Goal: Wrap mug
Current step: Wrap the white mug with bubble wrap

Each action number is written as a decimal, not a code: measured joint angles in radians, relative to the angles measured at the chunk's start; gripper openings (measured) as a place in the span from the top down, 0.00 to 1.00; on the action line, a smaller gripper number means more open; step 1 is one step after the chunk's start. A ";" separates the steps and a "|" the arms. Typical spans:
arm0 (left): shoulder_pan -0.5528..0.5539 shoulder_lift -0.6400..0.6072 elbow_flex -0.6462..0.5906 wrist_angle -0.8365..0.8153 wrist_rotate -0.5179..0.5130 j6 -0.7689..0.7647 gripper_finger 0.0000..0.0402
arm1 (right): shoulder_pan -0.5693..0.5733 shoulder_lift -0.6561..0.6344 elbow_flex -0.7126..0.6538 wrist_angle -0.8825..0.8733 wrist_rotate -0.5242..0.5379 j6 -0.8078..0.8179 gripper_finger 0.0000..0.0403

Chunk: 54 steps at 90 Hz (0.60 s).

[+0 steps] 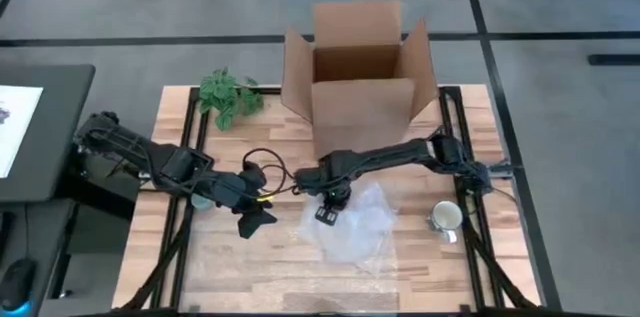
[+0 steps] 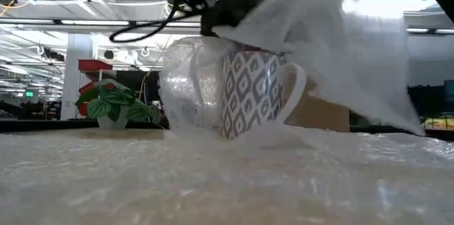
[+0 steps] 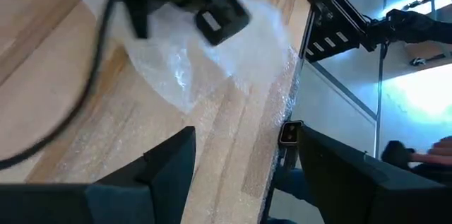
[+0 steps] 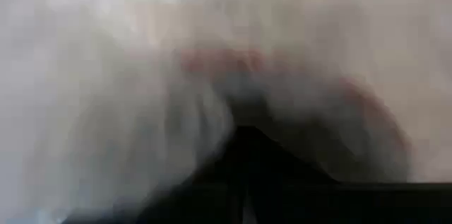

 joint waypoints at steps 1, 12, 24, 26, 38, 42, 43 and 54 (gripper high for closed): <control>0.000 0.000 0.000 0.000 0.000 0.000 0.44 | 0.000 0.001 0.000 0.007 0.000 0.000 1.00; 0.000 0.000 0.000 0.000 0.000 0.000 0.44 | -0.005 0.004 0.001 0.050 0.006 -0.003 1.00; 0.000 0.000 0.000 0.000 0.000 0.000 0.44 | -0.010 -0.005 0.045 -0.011 0.008 0.000 1.00; 0.000 0.000 0.000 0.000 0.000 0.000 0.44 | -0.011 -0.005 0.059 -0.023 0.007 -0.001 1.00; 0.000 0.000 0.000 -0.001 0.000 0.000 0.44 | -0.012 -0.012 0.185 -0.151 0.007 -0.025 1.00; 0.000 0.000 0.000 0.000 0.000 0.000 0.44 | -0.011 -0.014 0.224 -0.179 0.007 -0.030 1.00; 0.000 0.000 0.000 0.000 0.000 0.000 0.44 | -0.011 -0.014 0.233 -0.183 0.007 -0.031 1.00; 0.000 0.000 0.000 0.000 0.000 0.000 0.44 | -0.010 -0.013 0.317 -0.245 0.007 -0.030 1.00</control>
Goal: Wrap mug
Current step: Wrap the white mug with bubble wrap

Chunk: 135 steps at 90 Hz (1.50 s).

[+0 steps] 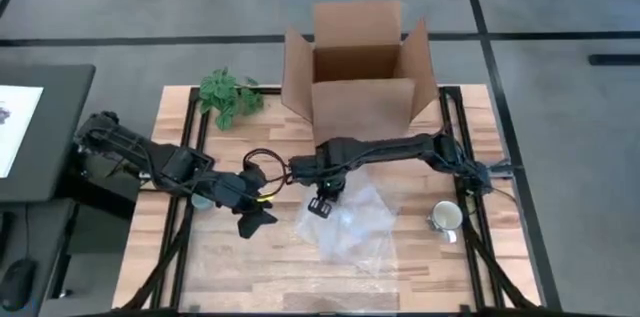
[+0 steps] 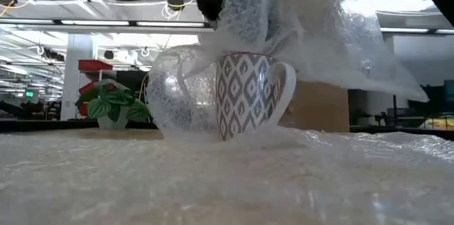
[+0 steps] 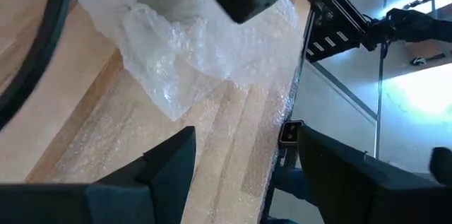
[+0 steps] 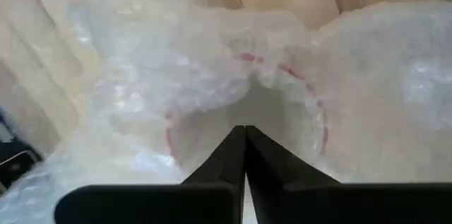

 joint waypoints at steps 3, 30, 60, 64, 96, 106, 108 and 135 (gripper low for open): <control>0.000 0.000 0.000 0.000 0.000 0.000 0.44 | 0.000 0.000 0.022 -0.015 0.000 0.003 1.00; 0.000 0.000 0.000 0.000 0.000 0.000 0.44 | 0.005 0.058 0.046 0.058 0.034 -0.005 1.00; 0.000 0.000 0.000 -0.021 0.000 -0.001 0.44 | 0.018 0.185 0.046 0.090 0.046 -0.070 1.00; 0.000 0.000 0.000 -0.024 0.001 -0.003 0.44 | 0.021 0.197 0.046 0.094 0.049 -0.083 1.00; -0.003 -0.017 0.000 -0.034 0.005 -0.011 0.44 | 0.023 0.108 0.044 0.056 0.051 -0.087 1.00; -0.003 -0.025 0.001 -0.032 0.005 -0.012 0.44 | 0.025 0.046 0.046 0.014 0.050 -0.077 1.00; -0.003 -0.027 0.001 -0.036 0.005 -0.012 0.44 | 0.025 0.038 0.046 0.006 0.051 -0.073 1.00; -0.003 -0.038 0.000 -0.041 -0.010 -0.013 0.44 | 0.026 0.054 0.004 -0.027 0.159 -0.050 1.00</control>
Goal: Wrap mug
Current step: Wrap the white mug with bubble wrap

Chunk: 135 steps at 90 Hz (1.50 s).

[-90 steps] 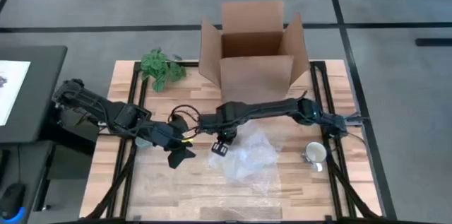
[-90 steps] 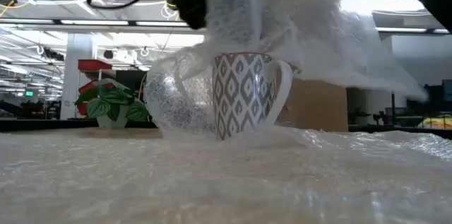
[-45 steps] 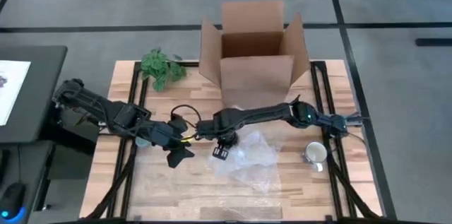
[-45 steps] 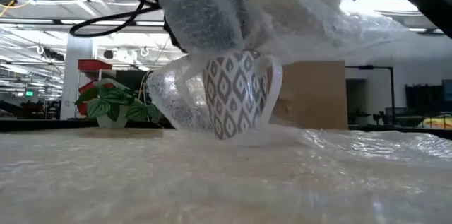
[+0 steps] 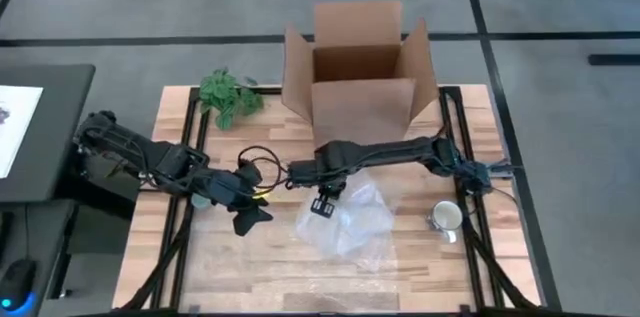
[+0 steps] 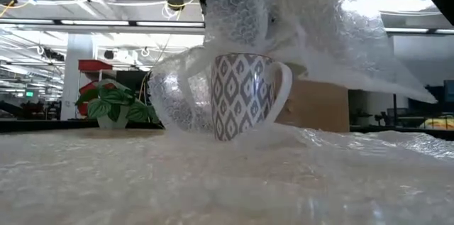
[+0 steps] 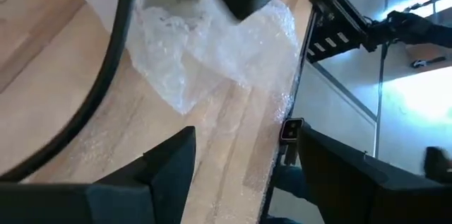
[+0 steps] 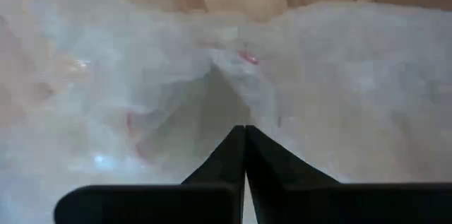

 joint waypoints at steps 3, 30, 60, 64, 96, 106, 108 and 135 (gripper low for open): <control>0.000 0.000 0.000 0.000 -0.001 0.000 0.44 | 0.000 0.003 -0.026 0.028 0.000 0.000 1.00; 0.000 0.001 0.000 -0.004 0.000 0.016 0.44 | -0.006 -0.005 -0.237 0.203 -0.004 0.027 1.00; 0.000 0.001 0.000 -0.004 0.001 0.016 0.44 | -0.006 -0.036 -0.147 0.186 -0.034 0.023 1.00; 0.000 0.001 0.000 -0.004 0.001 0.015 0.44 | -0.006 -0.053 -0.118 0.164 -0.034 0.023 1.00; 0.000 0.002 0.000 -0.007 0.002 0.015 0.44 | -0.002 -0.137 -0.075 0.096 -0.171 -0.021 1.00; 0.000 0.002 0.000 -0.011 0.003 0.016 0.44 | 0.004 -0.132 -0.166 0.151 -0.219 -0.032 1.00; 0.000 0.002 0.000 -0.011 0.002 0.016 0.44 | 0.005 -0.131 -0.188 0.170 -0.226 -0.029 1.00; 0.000 0.002 0.000 -0.023 0.002 0.017 0.44 | 0.007 -0.131 -0.381 0.333 -0.270 -0.010 1.00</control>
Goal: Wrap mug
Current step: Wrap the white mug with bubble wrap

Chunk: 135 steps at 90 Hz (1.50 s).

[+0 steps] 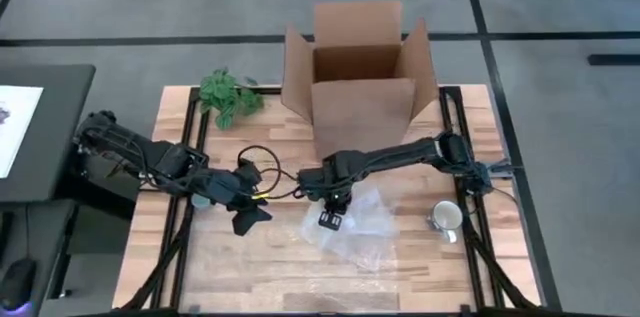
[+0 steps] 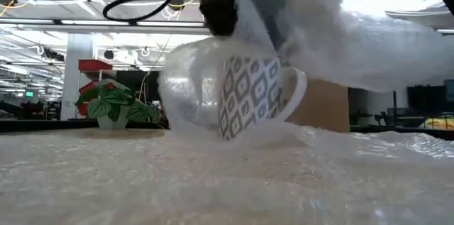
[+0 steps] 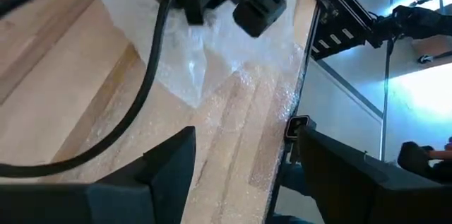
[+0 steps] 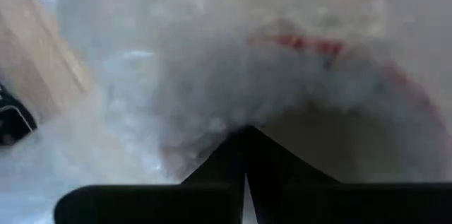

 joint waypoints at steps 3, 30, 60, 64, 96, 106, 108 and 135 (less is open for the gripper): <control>0.000 0.000 0.000 -0.009 0.000 0.000 0.44 | 0.000 -0.001 -0.012 0.022 0.000 0.005 1.00; 0.000 0.000 0.000 -0.053 0.000 0.000 0.44 | -0.030 -0.001 -0.066 0.130 0.110 0.007 1.00; 0.000 -0.001 0.000 -0.138 0.000 -0.059 0.44 | -0.075 -0.003 0.130 -0.053 0.111 -0.060 1.00; 0.000 -0.004 0.000 -0.138 0.001 -0.062 0.44 | -0.077 -0.003 0.171 -0.085 0.111 -0.067 1.00; 0.000 -0.024 0.000 -0.137 -0.013 -0.064 0.44 | -0.050 0.024 0.281 -0.169 0.027 -0.090 1.00; 0.000 -0.029 0.000 -0.137 -0.030 -0.064 0.44 | -0.041 0.079 0.281 -0.170 0.023 -0.112 1.00; 0.000 -0.030 0.000 -0.138 -0.035 -0.064 0.44 | -0.042 0.090 0.280 -0.168 0.023 -0.115 1.00; 0.000 -0.029 0.000 -0.138 -0.039 -0.057 0.44 | -0.063 0.188 0.280 -0.141 0.057 -0.164 1.00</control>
